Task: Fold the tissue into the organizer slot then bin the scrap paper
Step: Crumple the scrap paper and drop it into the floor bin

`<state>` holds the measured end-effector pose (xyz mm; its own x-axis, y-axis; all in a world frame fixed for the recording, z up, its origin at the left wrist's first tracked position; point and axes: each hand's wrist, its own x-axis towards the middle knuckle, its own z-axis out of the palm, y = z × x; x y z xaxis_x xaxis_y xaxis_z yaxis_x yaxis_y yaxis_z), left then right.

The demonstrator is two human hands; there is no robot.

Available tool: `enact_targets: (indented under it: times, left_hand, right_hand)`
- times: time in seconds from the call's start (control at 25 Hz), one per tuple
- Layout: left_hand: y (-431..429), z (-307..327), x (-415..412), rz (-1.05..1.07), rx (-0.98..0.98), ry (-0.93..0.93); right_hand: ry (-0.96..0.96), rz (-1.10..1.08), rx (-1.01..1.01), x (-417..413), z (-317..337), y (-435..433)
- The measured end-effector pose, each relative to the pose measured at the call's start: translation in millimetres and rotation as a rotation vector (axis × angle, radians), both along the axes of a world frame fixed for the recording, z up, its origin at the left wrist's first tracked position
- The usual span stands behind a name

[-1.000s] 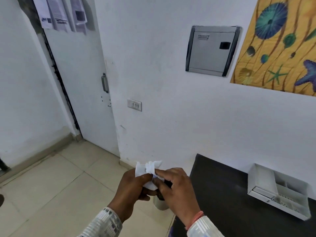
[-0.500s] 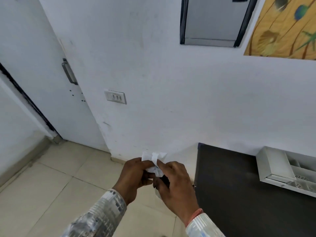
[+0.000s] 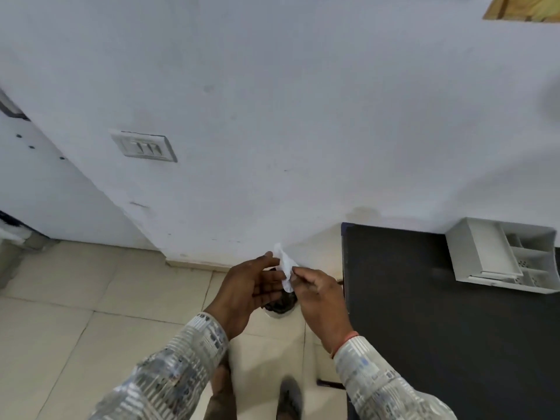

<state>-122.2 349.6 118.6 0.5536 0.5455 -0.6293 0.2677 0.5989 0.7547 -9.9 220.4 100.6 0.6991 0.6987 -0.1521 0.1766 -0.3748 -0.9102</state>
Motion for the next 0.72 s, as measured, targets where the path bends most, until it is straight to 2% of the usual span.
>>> enact_targets:
  times: [0.2, 0.44, 0.56, 0.72]
  left_hand:
    - [62, -36, 22, -0.105, -0.092, 0.009]
    - [128, -111, 57, -0.217, -0.115, 0.101]
    - [150, -170, 71, -0.242, -0.089, 0.197]
    - [162, -296, 77, -0.218, 0.012, 0.356]
  right_hand:
    - [0.008, -0.1, -0.147, 11, -24, 50]
    - [0.143, -0.285, -0.235, 35, -115, 113]
    - [0.249, -0.367, -0.271, 47, -175, 132]
    - [0.398, -0.47, -0.396, 67, -292, 139]
